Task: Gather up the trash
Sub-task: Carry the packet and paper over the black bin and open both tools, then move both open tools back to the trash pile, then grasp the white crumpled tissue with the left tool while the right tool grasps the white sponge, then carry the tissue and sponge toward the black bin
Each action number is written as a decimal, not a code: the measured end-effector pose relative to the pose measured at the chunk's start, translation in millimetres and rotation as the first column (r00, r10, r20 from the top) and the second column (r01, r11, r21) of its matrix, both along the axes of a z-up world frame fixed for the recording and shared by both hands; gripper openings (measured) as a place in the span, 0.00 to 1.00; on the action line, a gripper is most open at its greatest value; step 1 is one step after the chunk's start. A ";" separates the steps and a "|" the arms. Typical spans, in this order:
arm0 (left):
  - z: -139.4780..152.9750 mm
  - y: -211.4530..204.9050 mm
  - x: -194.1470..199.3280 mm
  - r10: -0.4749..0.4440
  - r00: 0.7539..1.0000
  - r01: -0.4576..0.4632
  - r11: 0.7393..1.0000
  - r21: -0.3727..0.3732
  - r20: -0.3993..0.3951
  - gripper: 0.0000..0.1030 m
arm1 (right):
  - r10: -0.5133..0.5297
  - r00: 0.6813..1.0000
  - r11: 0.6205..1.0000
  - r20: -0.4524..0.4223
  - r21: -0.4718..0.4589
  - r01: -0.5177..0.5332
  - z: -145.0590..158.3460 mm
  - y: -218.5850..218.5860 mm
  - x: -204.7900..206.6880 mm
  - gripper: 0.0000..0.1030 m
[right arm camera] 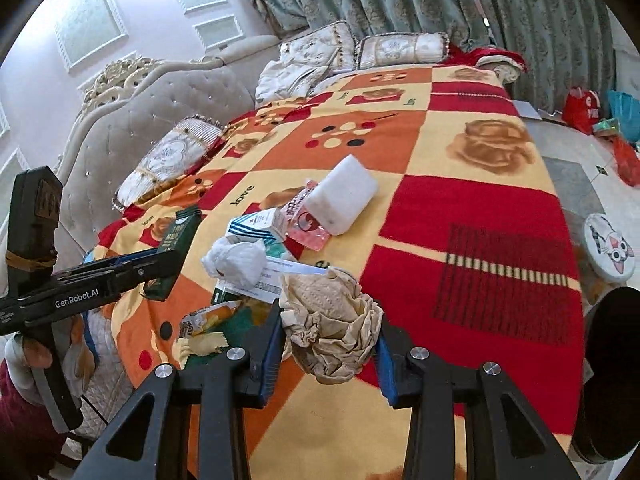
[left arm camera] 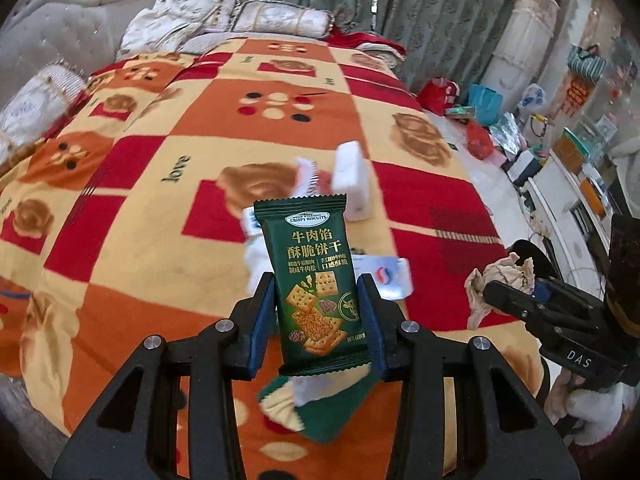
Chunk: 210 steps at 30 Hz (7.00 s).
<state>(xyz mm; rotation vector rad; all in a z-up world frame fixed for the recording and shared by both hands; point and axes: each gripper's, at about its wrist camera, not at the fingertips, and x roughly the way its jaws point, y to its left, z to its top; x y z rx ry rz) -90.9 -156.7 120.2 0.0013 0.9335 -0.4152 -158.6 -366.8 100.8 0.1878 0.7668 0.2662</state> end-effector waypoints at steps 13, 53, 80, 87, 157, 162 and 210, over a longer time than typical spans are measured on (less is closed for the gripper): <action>10.8 -68.0 -15.1 -0.101 0.994 0.100 0.995 0.020 0.042 0.38 | -0.095 0.995 0.995 0.033 0.003 0.095 13.3 -46.8 -25.2 0.37; -15.1 -302.5 -48.0 -0.455 0.889 0.454 0.890 -0.038 -0.058 0.38 | -0.487 0.873 0.872 -0.035 0.044 0.488 -10.3 -240.1 -96.9 0.37; -21.4 -326.1 -50.6 -0.484 0.872 0.480 0.874 -0.069 -0.067 0.53 | -0.542 0.834 0.833 -0.107 0.059 0.549 -28.1 -274.9 -98.8 0.65; -17.4 -301.6 -49.6 -0.433 0.901 0.432 0.902 -0.027 -0.041 0.53 | -0.510 0.854 0.855 -0.101 0.045 0.516 -25.6 -254.2 -93.1 0.65; -29.5 -4.3 59.2 -0.137 0.988 0.136 0.991 -0.013 -0.067 0.34 | -0.034 0.963 0.963 -0.267 0.250 0.103 -64.5 18.5 205.8 0.66; -25.8 -6.0 57.1 -0.126 0.990 0.124 0.992 -0.021 -0.066 0.34 | -0.019 0.981 0.989 -0.194 0.140 0.047 -43.9 28.7 186.9 0.59; 0.0 -84.9 -0.3 -0.194 0.981 0.194 0.981 0.024 -0.012 0.34 | -0.041 0.989 0.995 -0.141 -0.091 0.029 -50.0 -28.5 4.5 0.56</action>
